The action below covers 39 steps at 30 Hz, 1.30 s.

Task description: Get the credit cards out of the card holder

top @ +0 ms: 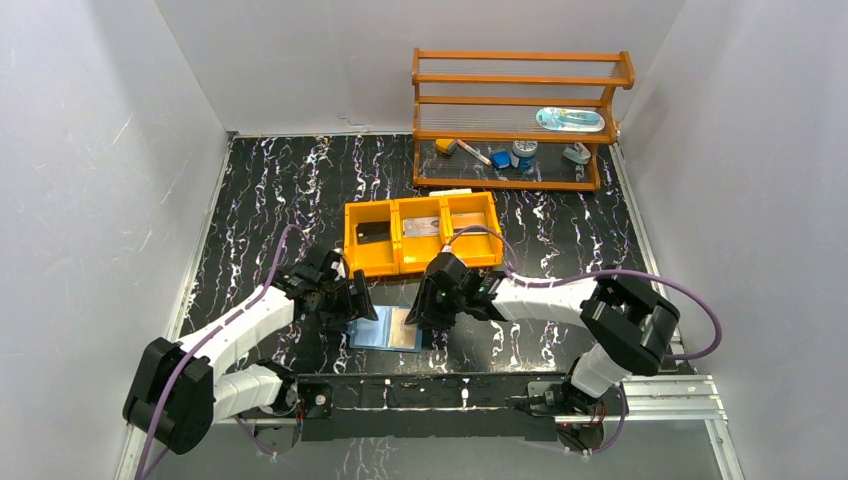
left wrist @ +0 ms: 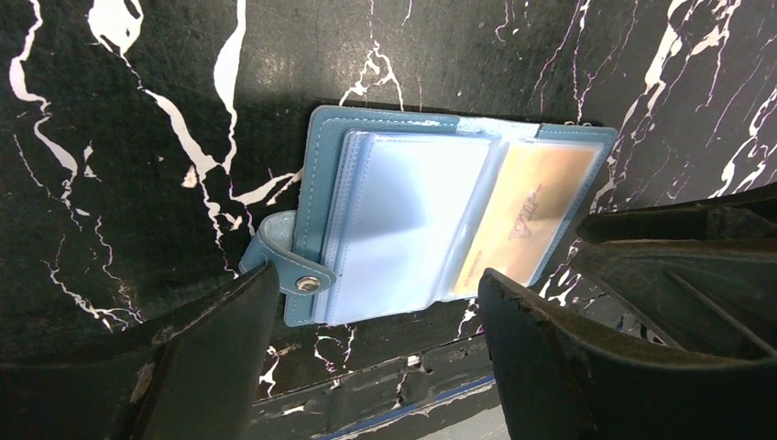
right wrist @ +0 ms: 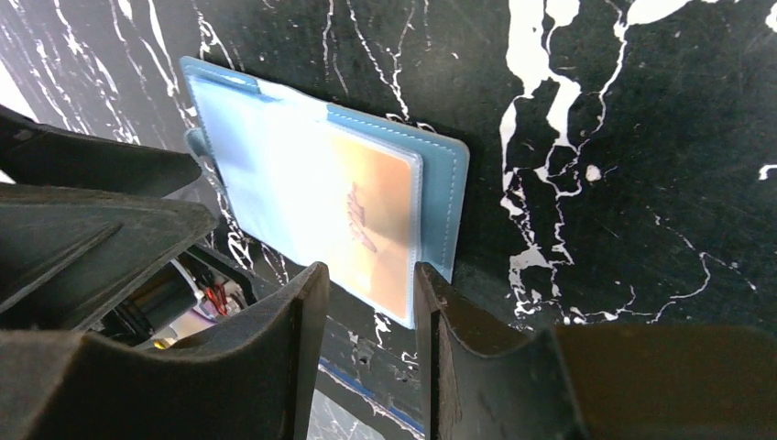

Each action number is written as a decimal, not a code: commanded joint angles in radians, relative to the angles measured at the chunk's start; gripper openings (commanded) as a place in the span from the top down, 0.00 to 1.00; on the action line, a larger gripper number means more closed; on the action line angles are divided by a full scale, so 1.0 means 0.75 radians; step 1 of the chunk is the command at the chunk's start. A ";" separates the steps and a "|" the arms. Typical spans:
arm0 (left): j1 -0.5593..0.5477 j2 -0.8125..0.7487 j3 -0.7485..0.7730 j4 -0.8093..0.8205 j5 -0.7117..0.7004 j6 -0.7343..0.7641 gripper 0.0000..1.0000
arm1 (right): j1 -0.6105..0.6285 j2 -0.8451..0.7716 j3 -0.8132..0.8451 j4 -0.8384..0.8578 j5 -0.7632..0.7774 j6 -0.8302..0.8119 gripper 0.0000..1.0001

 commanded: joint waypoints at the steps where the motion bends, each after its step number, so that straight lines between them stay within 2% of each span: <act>1: 0.000 -0.006 -0.016 -0.002 -0.001 -0.018 0.21 | 0.009 0.038 0.011 0.004 -0.005 0.036 0.52; 7: -0.001 0.021 -0.036 0.020 0.023 -0.027 0.21 | 0.009 0.093 0.030 0.053 -0.044 0.018 0.58; 14: 0.000 0.028 -0.069 0.064 0.087 -0.034 0.26 | 0.011 0.058 0.072 0.064 -0.051 -0.010 0.82; 20: 0.000 0.016 -0.083 0.089 0.120 -0.035 0.30 | 0.023 0.012 0.128 0.007 -0.032 -0.024 0.84; 25: -0.001 0.011 -0.080 0.094 0.133 -0.032 0.32 | 0.044 0.006 0.199 -0.042 -0.025 -0.048 0.78; 28: -0.001 0.002 -0.077 0.094 0.136 -0.031 0.32 | 0.055 0.038 0.251 -0.065 -0.034 -0.055 0.67; 31: -0.001 -0.011 -0.072 0.091 0.136 -0.032 0.32 | 0.064 0.091 0.305 -0.110 -0.035 -0.077 0.65; 35: -0.001 -0.065 -0.061 0.061 0.094 -0.061 0.33 | 0.070 0.154 0.323 -0.015 -0.124 -0.091 0.63; 39: 0.000 -0.198 -0.023 -0.056 -0.083 -0.140 0.23 | 0.081 0.253 0.405 -0.007 -0.188 -0.127 0.57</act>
